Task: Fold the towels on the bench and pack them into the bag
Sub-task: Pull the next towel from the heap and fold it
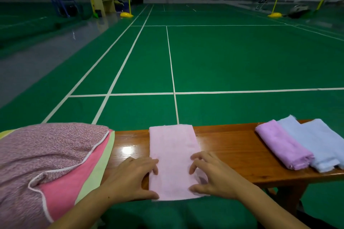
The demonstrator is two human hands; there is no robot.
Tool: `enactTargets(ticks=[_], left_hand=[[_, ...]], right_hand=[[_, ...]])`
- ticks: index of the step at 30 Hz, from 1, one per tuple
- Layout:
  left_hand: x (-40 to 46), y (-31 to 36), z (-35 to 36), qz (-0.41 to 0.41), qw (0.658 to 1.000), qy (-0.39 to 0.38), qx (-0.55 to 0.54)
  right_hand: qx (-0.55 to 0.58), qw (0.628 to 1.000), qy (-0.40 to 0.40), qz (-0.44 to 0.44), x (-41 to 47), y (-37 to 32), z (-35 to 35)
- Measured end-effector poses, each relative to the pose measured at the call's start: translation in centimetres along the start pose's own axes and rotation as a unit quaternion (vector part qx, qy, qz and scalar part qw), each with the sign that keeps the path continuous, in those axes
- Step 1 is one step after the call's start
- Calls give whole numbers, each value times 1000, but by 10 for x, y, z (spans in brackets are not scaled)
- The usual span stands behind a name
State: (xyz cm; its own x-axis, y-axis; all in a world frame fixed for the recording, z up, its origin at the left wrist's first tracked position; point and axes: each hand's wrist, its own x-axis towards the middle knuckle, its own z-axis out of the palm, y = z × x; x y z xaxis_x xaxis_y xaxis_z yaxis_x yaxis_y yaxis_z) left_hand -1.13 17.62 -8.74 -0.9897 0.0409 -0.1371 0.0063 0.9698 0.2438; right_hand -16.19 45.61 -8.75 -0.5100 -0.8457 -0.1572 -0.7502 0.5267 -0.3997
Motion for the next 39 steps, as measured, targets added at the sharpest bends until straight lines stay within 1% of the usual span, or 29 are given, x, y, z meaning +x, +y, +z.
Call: enactTargets(ticks=[2,4,10,15,18,21,24,27,30,35,37,39], left_hand=[[0,-1,-1,-3,1000,-2,8],[2,-5,0,-2,1000,10,8],[9,-8,4,25,998,50,21],[14,-10,9,48,995,79,36],[14,-12,7,41,996,84,3],[11,-9,-1,37,994,96,-46],[7,-2,-14,43,984,108,-134],[0,4,-25,18,966,82,-244],[-6,10,-31,-9,949,48,-311],[-11,16,-33,-28,915,9,-403],[-9,16,-33,-32,905,12,-423],[-4,22,-30,-53,888,30,-455]], right_hand=[[-10,1000,-10,-7,-4,-1,3],[-34,999,5,-13,-3,0,6],[-48,999,17,-19,1,2,4],[-76,995,48,-40,8,3,9],[-103,991,74,-41,13,0,15],[-97,991,79,-43,16,0,14],[-23,995,81,-48,12,-3,-1],[92,993,68,-26,4,-11,-14],[199,979,44,6,-4,-17,-17],[318,947,31,20,-12,-25,-19],[359,932,31,39,-11,-25,-20],[376,922,45,76,-7,-21,-18]])
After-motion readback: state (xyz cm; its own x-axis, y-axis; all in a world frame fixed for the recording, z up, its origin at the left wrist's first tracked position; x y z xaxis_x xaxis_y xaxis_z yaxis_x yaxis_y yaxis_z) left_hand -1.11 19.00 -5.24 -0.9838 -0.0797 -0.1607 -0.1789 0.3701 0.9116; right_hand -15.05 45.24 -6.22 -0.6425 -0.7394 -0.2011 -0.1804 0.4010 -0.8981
